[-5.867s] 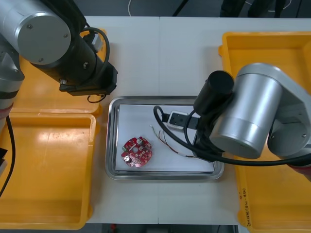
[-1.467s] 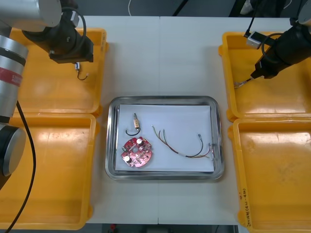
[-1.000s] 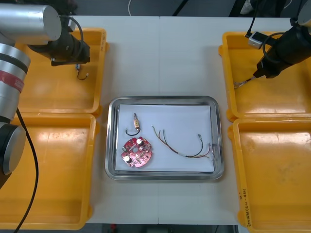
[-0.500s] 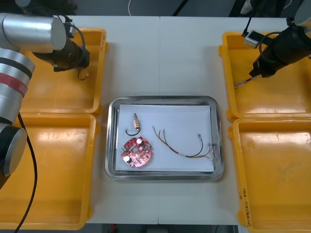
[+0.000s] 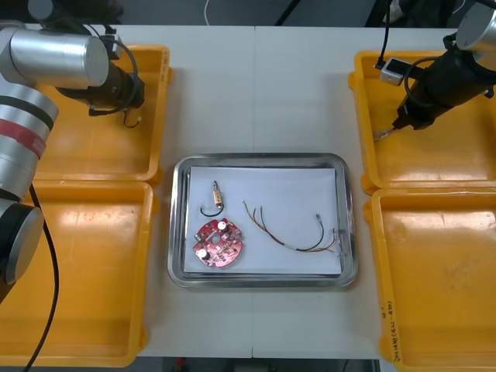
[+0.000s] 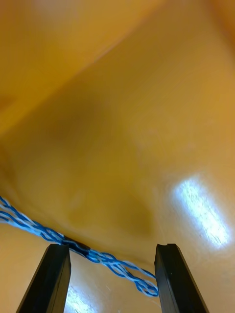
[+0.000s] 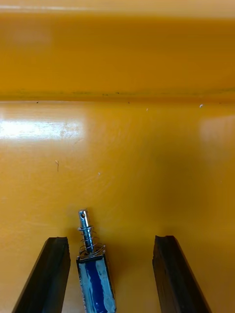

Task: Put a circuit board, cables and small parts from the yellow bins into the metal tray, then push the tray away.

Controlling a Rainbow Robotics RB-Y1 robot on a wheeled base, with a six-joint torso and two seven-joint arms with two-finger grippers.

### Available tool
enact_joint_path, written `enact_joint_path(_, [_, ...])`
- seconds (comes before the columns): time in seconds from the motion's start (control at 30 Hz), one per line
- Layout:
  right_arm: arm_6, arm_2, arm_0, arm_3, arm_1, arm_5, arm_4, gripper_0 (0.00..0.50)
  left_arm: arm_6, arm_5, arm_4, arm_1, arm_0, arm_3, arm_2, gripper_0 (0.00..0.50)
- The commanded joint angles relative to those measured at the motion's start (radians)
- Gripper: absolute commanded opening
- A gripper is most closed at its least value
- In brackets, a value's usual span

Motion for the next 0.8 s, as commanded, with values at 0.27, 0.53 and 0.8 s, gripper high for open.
enact_joint_path(0.27, [0.006, 0.051, -0.012, -0.015, -0.067, -0.025, -0.062, 0.500, -0.070, -0.001, -0.008, 0.019, -0.006, -0.015, -0.020, 0.000])
enact_joint_path(0.53, [0.006, 0.051, 0.011, -0.016, -0.065, -0.047, -0.085, 0.500, -0.069, -0.001, -0.010, 0.025, -0.005, -0.015, -0.020, 0.000])
enact_joint_path(0.8, [0.006, 0.057, 0.025, -0.018, -0.065, -0.047, -0.083, 0.500, -0.076, 0.074, -0.002, 0.048, -0.006, -0.052, 0.008, 0.001])
